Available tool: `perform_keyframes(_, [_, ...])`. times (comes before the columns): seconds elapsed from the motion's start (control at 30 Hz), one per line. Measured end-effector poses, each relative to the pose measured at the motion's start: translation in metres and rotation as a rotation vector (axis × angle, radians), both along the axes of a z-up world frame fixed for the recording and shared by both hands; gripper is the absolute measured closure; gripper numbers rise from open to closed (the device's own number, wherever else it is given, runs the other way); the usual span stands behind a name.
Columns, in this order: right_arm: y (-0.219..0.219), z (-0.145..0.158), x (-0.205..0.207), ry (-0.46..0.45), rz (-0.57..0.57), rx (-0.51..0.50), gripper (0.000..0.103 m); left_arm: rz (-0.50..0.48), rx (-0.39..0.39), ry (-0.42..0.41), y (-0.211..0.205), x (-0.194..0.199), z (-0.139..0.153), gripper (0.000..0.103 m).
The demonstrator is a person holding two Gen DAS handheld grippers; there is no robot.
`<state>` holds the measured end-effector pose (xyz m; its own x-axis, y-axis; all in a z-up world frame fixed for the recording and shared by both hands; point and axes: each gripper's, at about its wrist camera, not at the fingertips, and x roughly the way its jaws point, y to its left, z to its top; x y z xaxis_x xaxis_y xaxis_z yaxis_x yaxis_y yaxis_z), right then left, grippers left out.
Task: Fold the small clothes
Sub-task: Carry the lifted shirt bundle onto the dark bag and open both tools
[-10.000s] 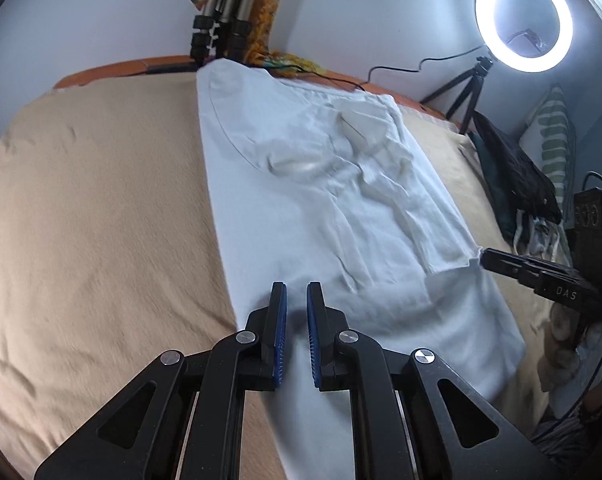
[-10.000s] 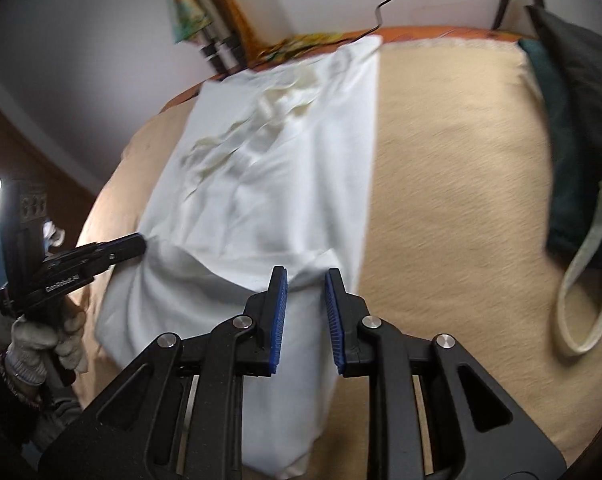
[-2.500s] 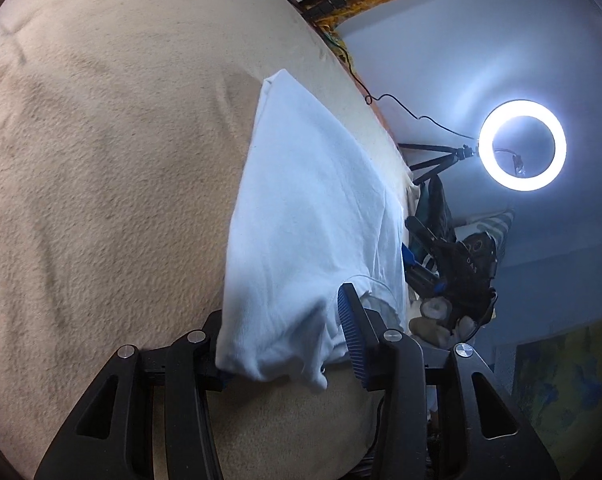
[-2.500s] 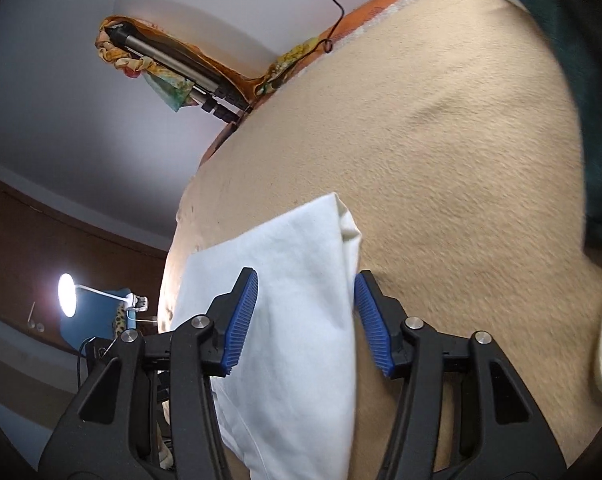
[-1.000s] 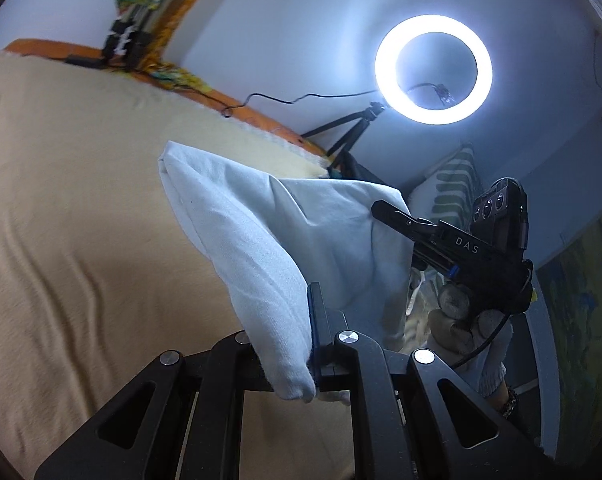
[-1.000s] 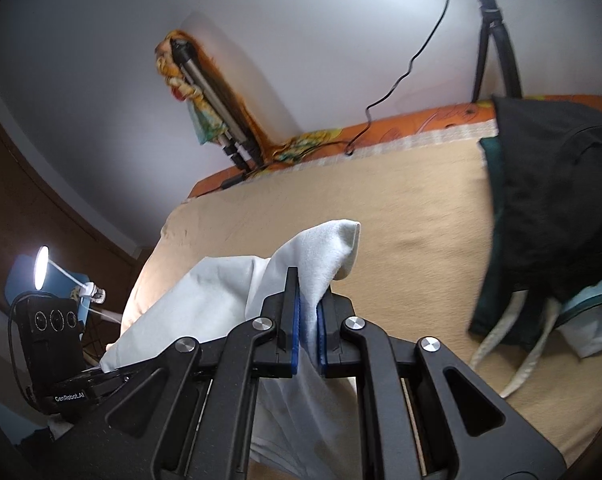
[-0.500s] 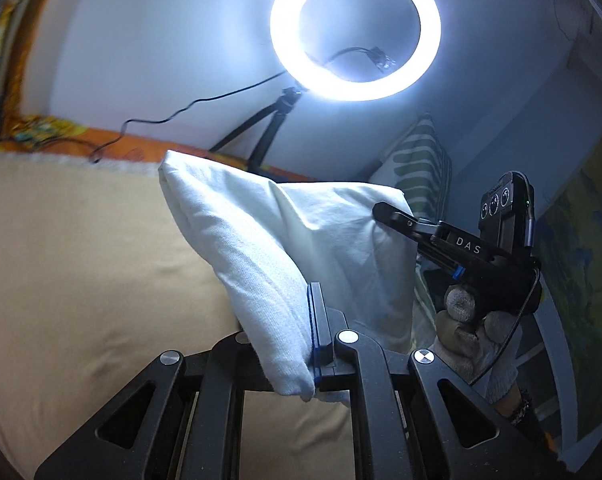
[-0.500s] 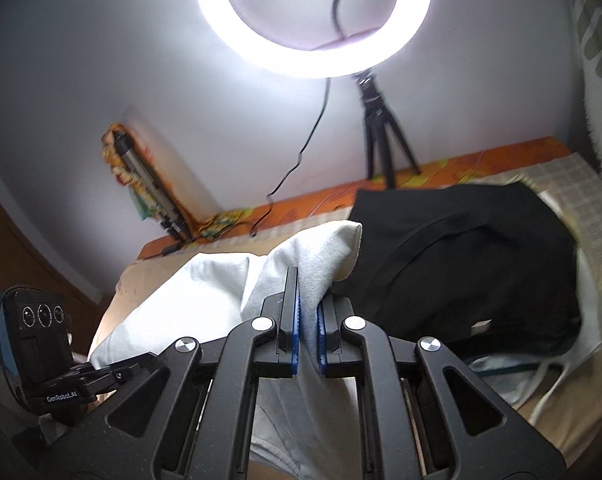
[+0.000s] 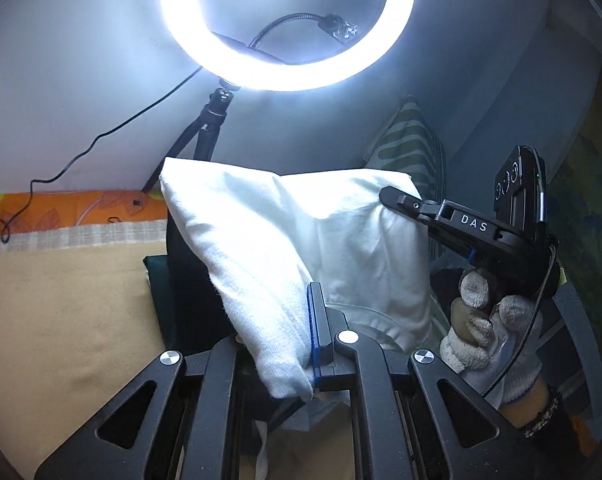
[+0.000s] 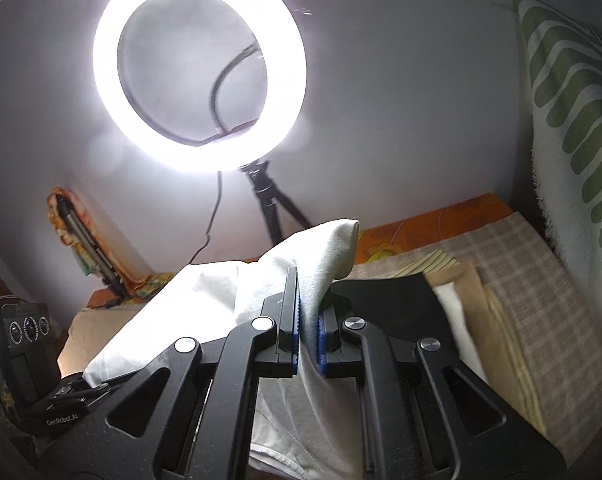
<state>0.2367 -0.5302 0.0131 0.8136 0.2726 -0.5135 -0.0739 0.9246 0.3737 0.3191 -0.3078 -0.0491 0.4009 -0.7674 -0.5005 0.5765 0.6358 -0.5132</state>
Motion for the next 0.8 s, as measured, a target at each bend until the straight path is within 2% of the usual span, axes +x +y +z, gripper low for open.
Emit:
perform_keyframes(0.27, [-0.025,-0.04,0.034,0.062,-0.035,-0.043,0.095,-0.018,0.086,0.004,-0.021,0.003,-0.025,0.094])
perform_keyframes(0.4, [-0.03,-0.059,0.047,0.123,-0.083,-0.106,0.095,-0.025,0.131,0.03,-0.02,0.001,-0.038,0.094])
perform_keyframes(0.43, [-0.032,-0.062,0.05,0.137,-0.105,-0.129,0.095,-0.031,0.143,0.043,-0.02,-0.001,-0.04,0.091])
perform_keyframes(0.47, [-0.034,-0.065,0.051,0.149,-0.126,-0.15,0.086,-0.032,0.162,0.054,-0.019,-0.002,-0.041,0.09])
perform_keyframes(0.5, [-0.036,-0.066,0.052,0.158,-0.157,-0.175,0.07,-0.035,0.179,0.061,-0.018,-0.003,-0.043,0.087])
perform_keyframes(0.57, [-0.038,-0.063,0.048,0.144,-0.194,-0.202,0.055,-0.043,0.215,0.047,-0.013,-0.008,-0.042,0.078])
perform_keyframes(0.63, [-0.036,-0.057,0.042,0.122,-0.201,-0.221,0.055,-0.022,0.266,0.019,-0.008,-0.014,-0.04,0.056])
perform_keyframes(0.8, [-0.003,-0.047,0.033,0.065,-0.098,-0.256,0.055,0.008,0.249,-0.005,0.009,-0.021,-0.028,0.055])
